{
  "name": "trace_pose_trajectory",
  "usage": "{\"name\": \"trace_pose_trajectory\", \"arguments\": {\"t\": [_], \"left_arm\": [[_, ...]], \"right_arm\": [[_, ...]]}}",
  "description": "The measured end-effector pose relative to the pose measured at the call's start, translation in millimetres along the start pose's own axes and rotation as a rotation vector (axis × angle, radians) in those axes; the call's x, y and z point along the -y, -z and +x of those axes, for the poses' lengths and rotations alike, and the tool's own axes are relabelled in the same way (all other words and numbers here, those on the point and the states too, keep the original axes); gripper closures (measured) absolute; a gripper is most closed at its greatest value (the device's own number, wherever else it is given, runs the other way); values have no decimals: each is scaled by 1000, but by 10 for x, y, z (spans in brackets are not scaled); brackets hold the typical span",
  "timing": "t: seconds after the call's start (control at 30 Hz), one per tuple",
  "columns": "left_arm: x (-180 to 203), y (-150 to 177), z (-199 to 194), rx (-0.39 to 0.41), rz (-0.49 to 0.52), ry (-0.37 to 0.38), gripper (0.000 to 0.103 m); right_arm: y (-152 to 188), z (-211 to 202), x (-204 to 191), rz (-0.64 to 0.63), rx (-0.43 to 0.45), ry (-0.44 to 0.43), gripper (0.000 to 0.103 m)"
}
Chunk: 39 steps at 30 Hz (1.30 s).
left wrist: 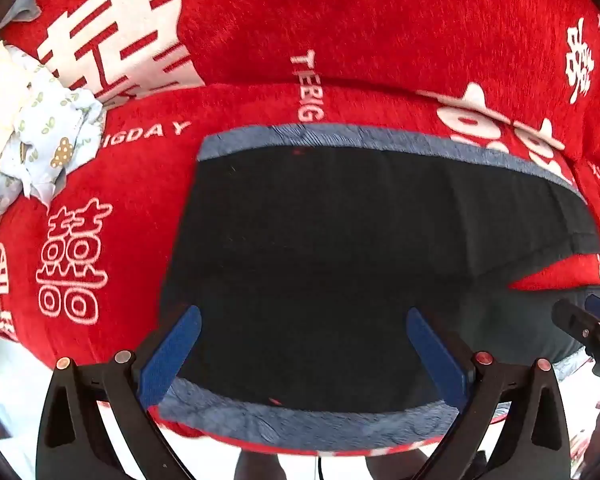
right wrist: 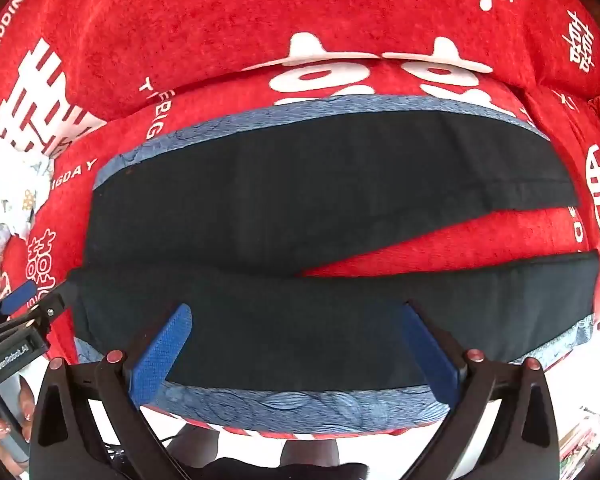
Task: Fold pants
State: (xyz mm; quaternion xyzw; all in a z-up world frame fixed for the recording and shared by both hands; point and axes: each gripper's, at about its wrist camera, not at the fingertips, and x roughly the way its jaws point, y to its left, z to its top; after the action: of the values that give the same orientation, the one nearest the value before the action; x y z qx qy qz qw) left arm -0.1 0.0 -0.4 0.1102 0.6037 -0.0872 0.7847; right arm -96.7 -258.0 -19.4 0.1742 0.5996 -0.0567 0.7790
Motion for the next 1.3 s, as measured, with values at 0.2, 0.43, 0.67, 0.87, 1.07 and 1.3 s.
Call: {"name": "trace_pose_trajectory", "arguments": {"t": [0.2,0.43,0.67,0.87,1.07,1.3], "left_arm": [[214,260,54,9,-13,-27,0],[314,244,65,-75,-19,19,0],[419,164,122,-110,-2,-29,0],[446,250,221,-138,6,-33,0],[430,261,198,-140,9,-19,0],[398,268,220,-164,1,-13,0]], "right_arm": [[122,-79,250,-11,43,-73,0],[86,29,243,0,-75,26,0],[131,128,223,-11,-112,56,0],[194,207,198,-5,-130,78,0],[238,196,148,-7,-140,83,0],[237,200,115,-2,-147,90,0]]}}
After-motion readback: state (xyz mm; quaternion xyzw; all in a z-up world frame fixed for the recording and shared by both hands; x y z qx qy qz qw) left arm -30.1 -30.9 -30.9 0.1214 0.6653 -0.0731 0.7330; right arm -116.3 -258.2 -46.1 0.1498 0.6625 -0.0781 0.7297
